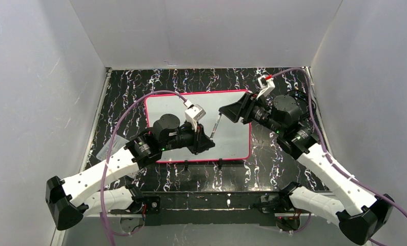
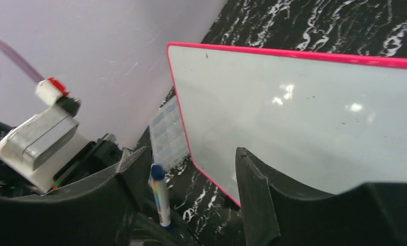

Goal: Write a sentence on the whiteboard
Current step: Open the whiteboard marker at the center of the board.

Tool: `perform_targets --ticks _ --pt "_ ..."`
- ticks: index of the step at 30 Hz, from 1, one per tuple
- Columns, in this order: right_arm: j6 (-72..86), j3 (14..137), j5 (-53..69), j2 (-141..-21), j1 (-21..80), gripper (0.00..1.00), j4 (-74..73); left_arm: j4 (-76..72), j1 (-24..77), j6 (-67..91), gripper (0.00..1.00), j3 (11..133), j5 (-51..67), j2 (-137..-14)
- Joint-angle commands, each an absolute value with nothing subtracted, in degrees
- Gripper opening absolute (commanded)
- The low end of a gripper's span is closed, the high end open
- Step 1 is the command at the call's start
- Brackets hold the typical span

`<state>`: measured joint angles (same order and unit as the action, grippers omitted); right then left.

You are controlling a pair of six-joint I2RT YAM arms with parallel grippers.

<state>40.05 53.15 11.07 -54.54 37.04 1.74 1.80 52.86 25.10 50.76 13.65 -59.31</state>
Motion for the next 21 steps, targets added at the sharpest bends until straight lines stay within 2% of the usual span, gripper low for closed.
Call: perform_targets --ticks 1,4,8,11,21 --pt "30.2 62.8 9.6 -55.8 36.5 0.74 -15.8 18.4 53.3 7.6 0.0 56.0 21.4 -56.4" --pt "24.7 67.7 16.4 -59.8 36.2 0.81 -24.7 25.0 53.3 0.7 0.0 56.9 25.6 -56.1" --pt "22.0 69.2 33.0 -63.8 36.2 0.82 -27.5 29.6 53.3 -5.0 0.0 57.5 27.9 -57.4" --pt "23.1 67.8 41.1 -64.7 36.4 0.82 -26.7 30.5 53.3 -5.9 0.0 57.5 27.7 -58.4" --pt "26.3 61.4 46.5 -66.3 41.0 0.73 -23.9 29.9 53.3 -6.5 0.0 57.2 27.1 -60.0"
